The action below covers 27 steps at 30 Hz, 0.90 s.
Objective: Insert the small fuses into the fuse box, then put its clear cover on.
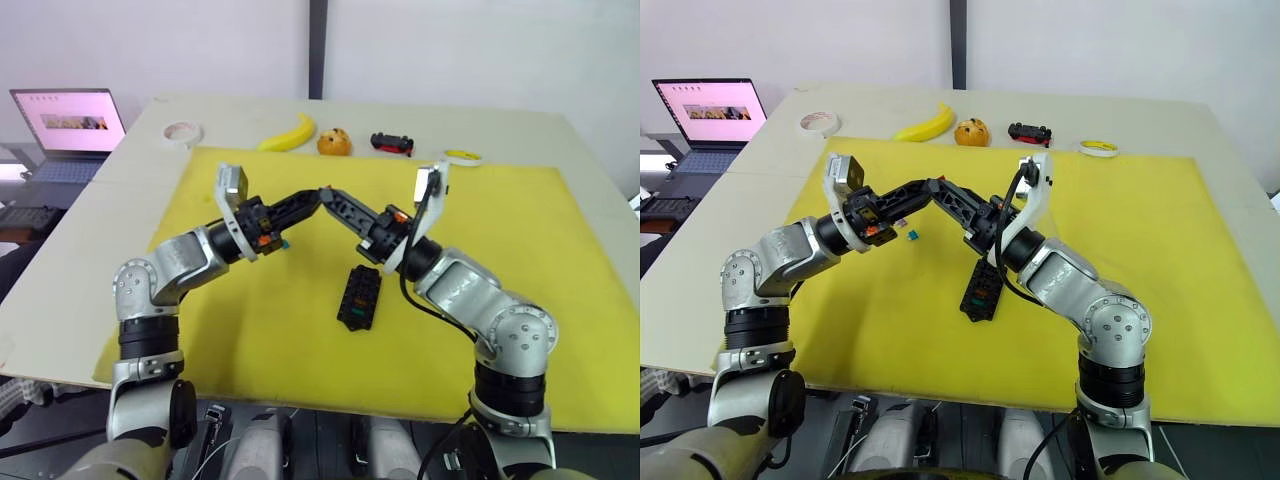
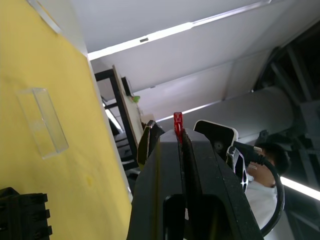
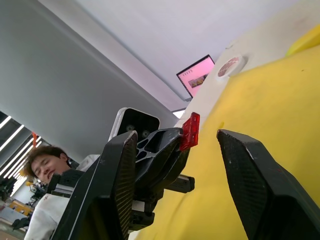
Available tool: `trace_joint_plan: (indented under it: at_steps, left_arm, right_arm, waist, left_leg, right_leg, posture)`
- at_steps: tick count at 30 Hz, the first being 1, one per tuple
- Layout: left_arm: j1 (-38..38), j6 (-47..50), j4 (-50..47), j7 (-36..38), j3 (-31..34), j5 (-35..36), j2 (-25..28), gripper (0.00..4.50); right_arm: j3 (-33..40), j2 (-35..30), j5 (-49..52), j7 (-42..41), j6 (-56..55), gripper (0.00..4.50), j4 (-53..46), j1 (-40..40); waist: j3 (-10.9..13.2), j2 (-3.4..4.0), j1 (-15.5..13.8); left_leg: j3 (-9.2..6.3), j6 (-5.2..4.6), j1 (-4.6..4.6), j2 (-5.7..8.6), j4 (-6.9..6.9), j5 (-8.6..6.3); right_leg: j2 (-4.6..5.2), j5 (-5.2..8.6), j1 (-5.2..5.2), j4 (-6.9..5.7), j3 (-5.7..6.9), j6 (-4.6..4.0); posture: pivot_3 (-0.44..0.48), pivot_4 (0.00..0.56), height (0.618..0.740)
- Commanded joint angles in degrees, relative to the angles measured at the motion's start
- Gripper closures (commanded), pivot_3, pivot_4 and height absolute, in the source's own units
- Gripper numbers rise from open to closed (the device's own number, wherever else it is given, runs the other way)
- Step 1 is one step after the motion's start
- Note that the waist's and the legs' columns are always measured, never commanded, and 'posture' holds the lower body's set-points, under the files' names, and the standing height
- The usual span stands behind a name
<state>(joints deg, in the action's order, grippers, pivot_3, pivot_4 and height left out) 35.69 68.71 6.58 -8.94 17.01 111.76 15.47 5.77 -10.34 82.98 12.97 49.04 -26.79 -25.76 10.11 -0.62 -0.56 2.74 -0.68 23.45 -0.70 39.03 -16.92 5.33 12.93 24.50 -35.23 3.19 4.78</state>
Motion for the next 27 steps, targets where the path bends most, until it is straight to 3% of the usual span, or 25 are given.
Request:
trace_joint_plan:
  at_steps: [1, 4, 7, 24, 27]
  left_arm:
    - [1.34, -0.36, -2.03, 0.16, 0.19, 1.24, -0.28, 4.50]
    - [1.32, -0.45, -2.19, 0.01, 0.14, 1.24, -0.39, 4.50]
    - [1.28, -0.52, -2.34, -0.18, 0.13, 1.24, -0.51, 4.50]
    - [0.97, -0.99, -3.08, -1.16, 0.35, 1.24, -1.77, 4.50]
    - [0.85, -1.12, -3.36, -1.34, 0.38, 1.24, -2.03, 4.50]
  right_arm:
    - [-0.13, -0.38, 1.61, -0.11, -1.56, 1.81, -1.02, -0.80]
    - [-0.32, -0.56, 1.97, 0.01, -2.18, 1.81, -1.06, -0.70]
    - [-0.55, -0.98, 2.22, 0.03, -2.33, 3.03, -1.08, -0.62]
    - [-1.08, -1.20, 4.73, 1.59, -4.09, 3.03, -0.79, -0.33]
    - [-1.23, -1.39, 5.31, 1.77, -4.25, 3.93, -0.76, -0.34]
  waist:
    - [0.00, 0.00, -0.01]
    - [0.00, 0.00, 0.00]
    - [0.00, 0.00, 0.00]
    - [0.00, 0.00, -0.02]
    - [0.00, 0.00, -0.03]
  left_leg:
    - [0.00, 0.00, 0.00, 0.00, 0.00, 0.00]
    - [0.00, 0.00, 0.00, 0.00, 0.00, 0.00]
    - [0.00, 0.00, 0.00, 0.00, 0.00, 0.00]
    - [0.00, 0.00, 0.00, 0.00, 0.00, 0.00]
    - [0.00, 0.00, 0.00, 0.00, 0.00, 0.00]
  right_leg:
    - [0.00, 0.00, 0.00, 0.00, 0.00, 0.00]
    - [0.00, 0.00, 0.00, 0.00, 0.00, 0.00]
    - [0.00, 0.00, 0.00, 0.00, 0.00, 0.00]
    - [-0.01, 0.00, 0.00, 0.00, 0.00, 0.00]
    - [-0.01, 0.00, 0.00, 0.00, 0.00, 0.00]
  posture:
    - [0.000, 0.150, 0.740]
    - [0.000, 0.150, 0.740]
    - [0.000, 0.150, 0.740]
    - [0.000, 0.150, 0.740]
    - [0.000, 0.150, 0.740]
